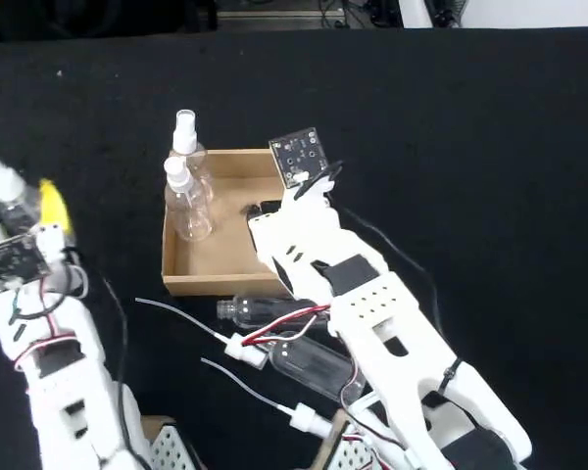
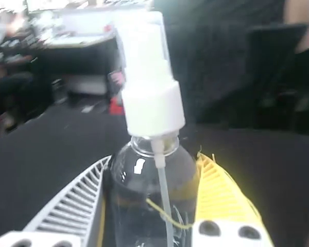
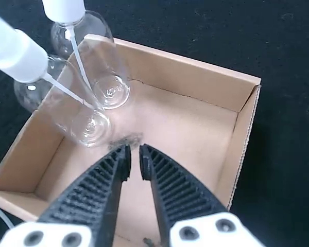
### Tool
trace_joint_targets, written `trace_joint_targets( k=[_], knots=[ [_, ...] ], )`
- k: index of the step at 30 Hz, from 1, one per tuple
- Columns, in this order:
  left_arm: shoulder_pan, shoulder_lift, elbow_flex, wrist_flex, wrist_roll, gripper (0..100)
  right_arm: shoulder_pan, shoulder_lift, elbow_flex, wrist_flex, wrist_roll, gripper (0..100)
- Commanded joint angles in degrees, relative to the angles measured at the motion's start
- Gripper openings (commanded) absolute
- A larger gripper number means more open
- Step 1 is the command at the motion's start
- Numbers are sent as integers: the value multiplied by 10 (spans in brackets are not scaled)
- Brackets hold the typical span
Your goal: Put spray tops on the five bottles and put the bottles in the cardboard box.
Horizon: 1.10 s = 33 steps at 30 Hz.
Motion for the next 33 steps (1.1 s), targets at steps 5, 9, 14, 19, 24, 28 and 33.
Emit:
trace_joint_targets(
  k=[5, 9, 14, 19, 24, 28, 33],
  knots=[
    [119, -246, -29, 253, 5, 56, 29, -29, -13, -2, 5, 11],
    [161, -286, -24, 296, 5, 55, 43, -28, -15, -4, 5, 12],
    [198, -318, -26, 353, 61, 55, 43, 25, -31, -25, 4, 11],
    [234, -325, -12, 370, 92, 55, 75, 125, -95, -21, 1, 11],
    [269, -325, -2, 368, 92, 55, 101, 177, -136, -21, 1, 11],
    [298, -325, -1, 372, 93, 55, 101, 182, -139, -21, 2, 11],
    [327, -325, 30, 368, 93, 55, 101, 182, -140, -21, 4, 11]
  ],
)
